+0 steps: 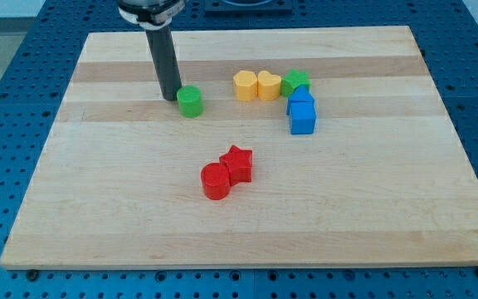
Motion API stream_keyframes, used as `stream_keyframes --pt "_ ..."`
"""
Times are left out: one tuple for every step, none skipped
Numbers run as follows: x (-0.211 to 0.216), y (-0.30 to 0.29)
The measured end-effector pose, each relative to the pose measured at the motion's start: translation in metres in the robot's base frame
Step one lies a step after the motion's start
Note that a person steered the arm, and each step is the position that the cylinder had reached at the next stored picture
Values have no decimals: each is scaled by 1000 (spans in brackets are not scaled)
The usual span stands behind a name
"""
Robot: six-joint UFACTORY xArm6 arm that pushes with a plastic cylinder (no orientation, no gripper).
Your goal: Move the green circle to the bottom of the hexagon
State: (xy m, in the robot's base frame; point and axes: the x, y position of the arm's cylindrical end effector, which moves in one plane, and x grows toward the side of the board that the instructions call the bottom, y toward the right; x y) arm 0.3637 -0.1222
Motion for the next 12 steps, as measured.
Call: stream_keyframes --pt "18 0" --pt "31 2" --pt "40 13" --pt "42 28" --pt "41 47" --pt "41 67" --pt "41 80" --pt "41 80" --pt "41 73" --pt "41 59" --pt "34 59" --pt "28 59"
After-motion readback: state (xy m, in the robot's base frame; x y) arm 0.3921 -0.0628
